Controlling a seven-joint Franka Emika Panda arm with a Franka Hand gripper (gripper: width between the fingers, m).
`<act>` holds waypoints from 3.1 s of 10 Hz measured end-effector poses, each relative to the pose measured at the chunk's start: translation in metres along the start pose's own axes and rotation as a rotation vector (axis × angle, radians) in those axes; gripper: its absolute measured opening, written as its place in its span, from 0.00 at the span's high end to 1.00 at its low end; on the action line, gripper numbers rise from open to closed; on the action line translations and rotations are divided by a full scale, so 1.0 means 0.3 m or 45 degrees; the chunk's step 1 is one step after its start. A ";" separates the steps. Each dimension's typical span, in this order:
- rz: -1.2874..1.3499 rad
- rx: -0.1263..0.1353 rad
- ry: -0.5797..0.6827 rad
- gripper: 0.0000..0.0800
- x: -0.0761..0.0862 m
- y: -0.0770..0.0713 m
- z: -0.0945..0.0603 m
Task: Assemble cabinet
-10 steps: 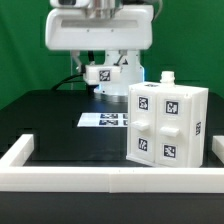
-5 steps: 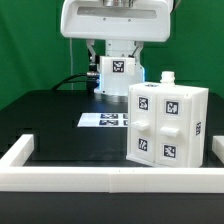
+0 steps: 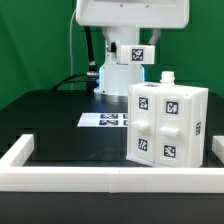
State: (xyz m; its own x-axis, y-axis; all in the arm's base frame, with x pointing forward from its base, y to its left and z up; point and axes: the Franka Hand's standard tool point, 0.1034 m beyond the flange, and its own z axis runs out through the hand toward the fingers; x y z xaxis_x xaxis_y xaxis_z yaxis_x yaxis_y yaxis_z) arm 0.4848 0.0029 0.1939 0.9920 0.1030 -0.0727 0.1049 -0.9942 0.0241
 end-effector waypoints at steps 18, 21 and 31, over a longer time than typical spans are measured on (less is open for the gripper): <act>-0.111 -0.012 0.013 0.30 0.212 -0.126 0.081; -0.149 -0.012 0.015 0.30 0.220 -0.122 0.091; -0.159 -0.006 0.055 0.30 0.231 -0.115 0.091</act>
Offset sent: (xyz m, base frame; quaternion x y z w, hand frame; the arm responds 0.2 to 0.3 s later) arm 0.0424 0.0241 -0.0002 -0.0051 0.0097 -0.0220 0.9997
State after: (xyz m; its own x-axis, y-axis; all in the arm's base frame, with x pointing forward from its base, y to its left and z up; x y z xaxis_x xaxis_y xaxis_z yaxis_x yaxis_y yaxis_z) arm 0.5480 0.0434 0.1608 0.9733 0.2273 -0.0324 0.2281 -0.9734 0.0220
